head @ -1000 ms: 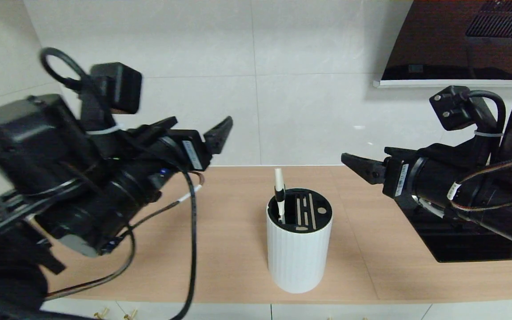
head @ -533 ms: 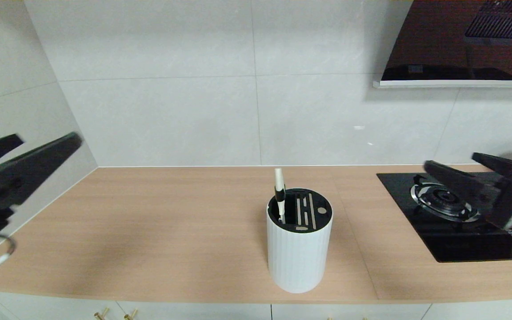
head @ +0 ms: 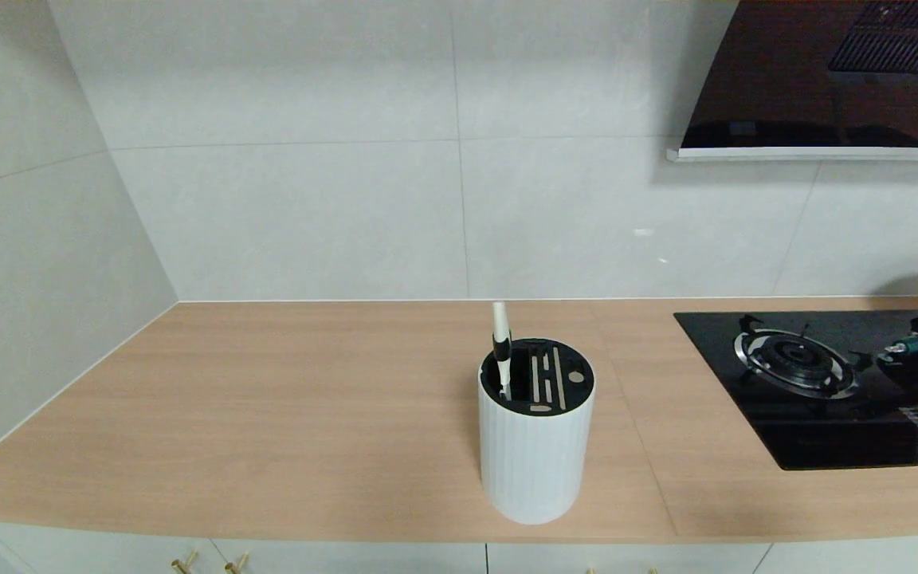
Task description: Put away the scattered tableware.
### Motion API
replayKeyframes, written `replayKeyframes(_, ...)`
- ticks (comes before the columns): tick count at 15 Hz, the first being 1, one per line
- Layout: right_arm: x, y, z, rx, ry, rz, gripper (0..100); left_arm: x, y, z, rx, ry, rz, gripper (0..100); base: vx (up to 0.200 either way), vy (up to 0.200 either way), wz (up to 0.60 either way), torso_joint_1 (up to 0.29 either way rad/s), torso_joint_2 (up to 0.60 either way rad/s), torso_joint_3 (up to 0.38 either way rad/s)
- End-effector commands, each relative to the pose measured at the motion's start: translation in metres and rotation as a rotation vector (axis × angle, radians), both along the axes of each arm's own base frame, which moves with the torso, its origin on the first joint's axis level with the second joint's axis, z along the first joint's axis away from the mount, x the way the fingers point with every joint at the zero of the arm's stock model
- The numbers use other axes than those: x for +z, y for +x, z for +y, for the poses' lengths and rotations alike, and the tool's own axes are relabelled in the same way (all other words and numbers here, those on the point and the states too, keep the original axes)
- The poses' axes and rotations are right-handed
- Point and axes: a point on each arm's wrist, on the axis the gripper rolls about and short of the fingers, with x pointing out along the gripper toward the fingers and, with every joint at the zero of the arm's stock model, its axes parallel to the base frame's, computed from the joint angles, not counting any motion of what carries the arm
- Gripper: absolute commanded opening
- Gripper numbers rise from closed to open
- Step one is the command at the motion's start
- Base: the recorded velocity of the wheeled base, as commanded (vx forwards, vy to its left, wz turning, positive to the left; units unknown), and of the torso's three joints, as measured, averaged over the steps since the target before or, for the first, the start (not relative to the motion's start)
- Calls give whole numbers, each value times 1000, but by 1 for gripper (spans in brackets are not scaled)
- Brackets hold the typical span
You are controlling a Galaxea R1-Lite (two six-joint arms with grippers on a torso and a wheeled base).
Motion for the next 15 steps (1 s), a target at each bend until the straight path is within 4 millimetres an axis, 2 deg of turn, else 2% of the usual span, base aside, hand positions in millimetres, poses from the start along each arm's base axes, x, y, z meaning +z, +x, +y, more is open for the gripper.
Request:
replayKeyframes(1, -10, -28, -5, -97, 24, -117, 100, -6, -15, -1, 104, -17, -68, 100, 0, 0, 0, 0, 0, 0)
replayKeyframes(2, -17, -34, -4, -146, 21, -125, 100, -7, -17, -4, 156, -17, -76, 100, 0, 0, 0, 0, 0, 0)
replayKeyframes(3, -35, -41, -2, -172, 14, -131, 100, -20, -24, -7, 204, -14, -97, 100, 0, 0, 0, 0, 0, 0)
replayKeyframes(4, -48, -46, 0, -172, 7, -129, 100, -34, -19, -7, 231, -16, -55, 100, 0, 0, 0, 0, 0, 0)
replayKeyframes(5, -50, -47, 0, -172, 6, -130, 100, -36, -17, -7, 236, -16, -46, 100, 0, 0, 0, 0, 0, 0)
replayKeyframes(6, -71, -42, 1, -168, -19, -77, 100, -64, 0, -6, 303, -38, 57, 100, 0, 0, 0, 0, 0, 0)
replayKeyframes(8, -82, -36, 1, -179, -43, -71, 100, -93, 16, -6, 303, -20, 137, 100, 0, 0, 0, 0, 0, 0)
replayKeyframes(9, -94, -30, 1, -178, -58, -73, 100, -116, 27, -6, 288, 13, 164, 100, 0, 0, 0, 0, 0, 0)
replayKeyframes(10, -95, -29, 1, -175, -68, -92, 100, -115, 28, -7, 242, 13, 118, 100, 0, 0, 0, 0, 0, 0)
replayKeyframes(13, -103, -28, 1, -163, -75, -11, 100, -117, 29, -8, 191, 30, 136, 100, 0, 0, 0, 0, 0, 0)
replayKeyframes(15, -103, -28, 5, -14, -84, -21, 100, -120, 29, -10, 117, 133, 166, 100, 0, 0, 0, 0, 0, 0)
